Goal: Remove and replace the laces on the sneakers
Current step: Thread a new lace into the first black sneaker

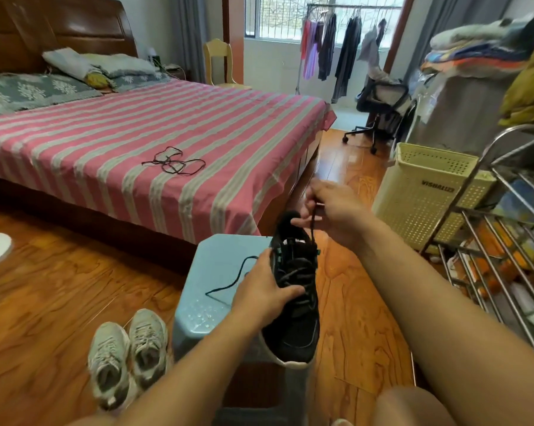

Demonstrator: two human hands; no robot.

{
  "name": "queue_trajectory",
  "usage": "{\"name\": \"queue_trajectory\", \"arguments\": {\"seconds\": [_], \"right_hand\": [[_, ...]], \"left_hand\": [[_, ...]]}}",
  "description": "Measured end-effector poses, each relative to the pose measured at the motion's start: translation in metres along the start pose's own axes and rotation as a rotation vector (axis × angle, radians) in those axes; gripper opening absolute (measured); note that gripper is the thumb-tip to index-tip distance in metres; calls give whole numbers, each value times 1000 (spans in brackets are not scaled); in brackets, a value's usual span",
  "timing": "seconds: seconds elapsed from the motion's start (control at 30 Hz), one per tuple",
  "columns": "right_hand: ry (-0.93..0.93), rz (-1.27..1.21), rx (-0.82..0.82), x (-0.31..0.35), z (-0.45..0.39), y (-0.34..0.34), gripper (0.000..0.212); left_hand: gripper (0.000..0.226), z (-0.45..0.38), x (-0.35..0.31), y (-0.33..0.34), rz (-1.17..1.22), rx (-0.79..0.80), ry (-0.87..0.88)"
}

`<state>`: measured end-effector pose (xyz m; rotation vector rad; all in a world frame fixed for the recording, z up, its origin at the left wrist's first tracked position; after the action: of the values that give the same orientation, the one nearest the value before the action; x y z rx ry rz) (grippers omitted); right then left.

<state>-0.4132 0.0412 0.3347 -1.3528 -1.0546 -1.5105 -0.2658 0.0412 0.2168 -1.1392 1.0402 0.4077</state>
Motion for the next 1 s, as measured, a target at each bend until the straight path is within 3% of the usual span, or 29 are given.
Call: {"name": "queue_trajectory", "arguments": {"seconds": [0.1, 0.23, 0.33, 0.4, 0.47, 0.53, 0.63, 0.73, 0.83, 0.93, 1.0], "right_hand": [[-162, -288, -37, 56, -7, -5, 28], [-180, -231, -44, 67, -9, 1, 21], [-129, 133, 59, 47, 2, 13, 26], [-126, 428, 192, 31, 15, 26, 29], [-172, 733, 265, 14, 28, 43, 28], [-265, 1005, 284, -2, 37, 60, 28], [-273, 1167, 357, -33, 46, 72, 27], [-210, 1203, 417, -59, 58, 68, 27], [-143, 1289, 457, -79, 68, 56, 29], [-20, 1338, 611, -96, 79, 51, 29], [-81, 1277, 565, -82, 73, 49, 30]], "left_hand": [[85, 0, 2, 0, 47, 2, -15], [82, 4, -4, -1, 38, 22, 1], [60, 3, -19, -19, 128, -44, 22], [36, -1, -26, -46, 422, -124, -34], [23, -5, -33, -52, 887, 41, -151], [28, -3, -42, -55, 1053, 211, -227], [20, -6, -29, -68, 1021, 141, -303], [23, -13, 1, -88, 1123, -51, -366], [29, -18, 30, -98, 1047, -203, -362], [29, -17, 41, -91, 928, -226, -291], [28, -15, 38, -74, 725, -126, -203]]}}
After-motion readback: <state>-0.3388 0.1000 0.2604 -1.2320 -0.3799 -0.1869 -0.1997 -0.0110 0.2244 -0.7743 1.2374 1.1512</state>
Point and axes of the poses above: each hand's wrist, its own z-axis away from the middle knuckle, its own y-axis out of the palm, x = y × z, the point moved 8 cm from there along -z, towards the middle knuckle, and after that the axes turned 2 degrees about z, right-handed, at the moved point
